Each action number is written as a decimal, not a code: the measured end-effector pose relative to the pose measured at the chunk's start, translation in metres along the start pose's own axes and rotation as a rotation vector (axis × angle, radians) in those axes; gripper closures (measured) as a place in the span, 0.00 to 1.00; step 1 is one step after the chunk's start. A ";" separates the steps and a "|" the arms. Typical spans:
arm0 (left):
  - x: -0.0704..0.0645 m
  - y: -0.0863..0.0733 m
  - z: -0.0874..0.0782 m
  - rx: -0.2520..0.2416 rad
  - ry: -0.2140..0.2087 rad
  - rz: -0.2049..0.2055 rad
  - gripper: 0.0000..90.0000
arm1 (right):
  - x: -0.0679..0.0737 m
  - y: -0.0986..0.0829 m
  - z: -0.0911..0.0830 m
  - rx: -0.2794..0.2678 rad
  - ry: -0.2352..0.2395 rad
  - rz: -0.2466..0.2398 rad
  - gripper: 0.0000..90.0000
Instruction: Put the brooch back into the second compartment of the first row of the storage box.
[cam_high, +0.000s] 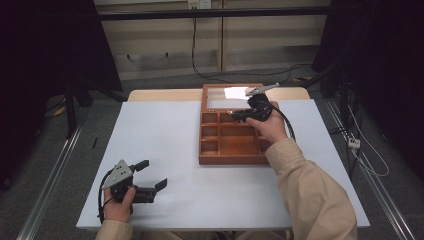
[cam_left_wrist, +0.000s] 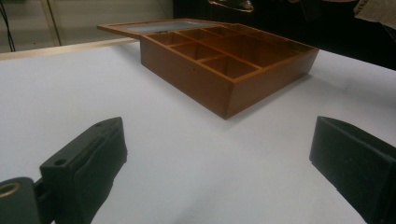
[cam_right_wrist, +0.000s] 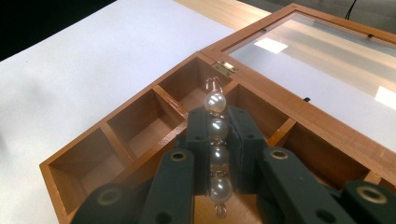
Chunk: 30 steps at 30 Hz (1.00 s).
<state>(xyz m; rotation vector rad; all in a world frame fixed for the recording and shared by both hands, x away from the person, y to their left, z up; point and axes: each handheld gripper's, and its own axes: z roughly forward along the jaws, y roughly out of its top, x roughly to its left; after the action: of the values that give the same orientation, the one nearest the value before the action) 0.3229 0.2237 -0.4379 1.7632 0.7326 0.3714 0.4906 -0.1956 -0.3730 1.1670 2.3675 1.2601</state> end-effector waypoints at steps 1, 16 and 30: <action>0.000 0.000 0.000 0.000 0.000 -0.001 0.04 | 0.000 0.000 0.001 -0.001 0.000 0.000 0.89; 0.000 0.000 0.001 0.002 -0.003 0.001 0.04 | -0.006 -0.002 0.011 0.013 -0.013 0.022 0.89; 0.000 0.000 0.002 0.003 -0.005 -0.002 0.04 | -0.009 0.001 0.018 0.005 -0.015 0.033 0.89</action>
<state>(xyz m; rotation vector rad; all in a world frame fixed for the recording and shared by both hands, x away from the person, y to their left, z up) 0.3238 0.2226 -0.4386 1.7652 0.7316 0.3651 0.5066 -0.1907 -0.3845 1.2180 2.3512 1.2517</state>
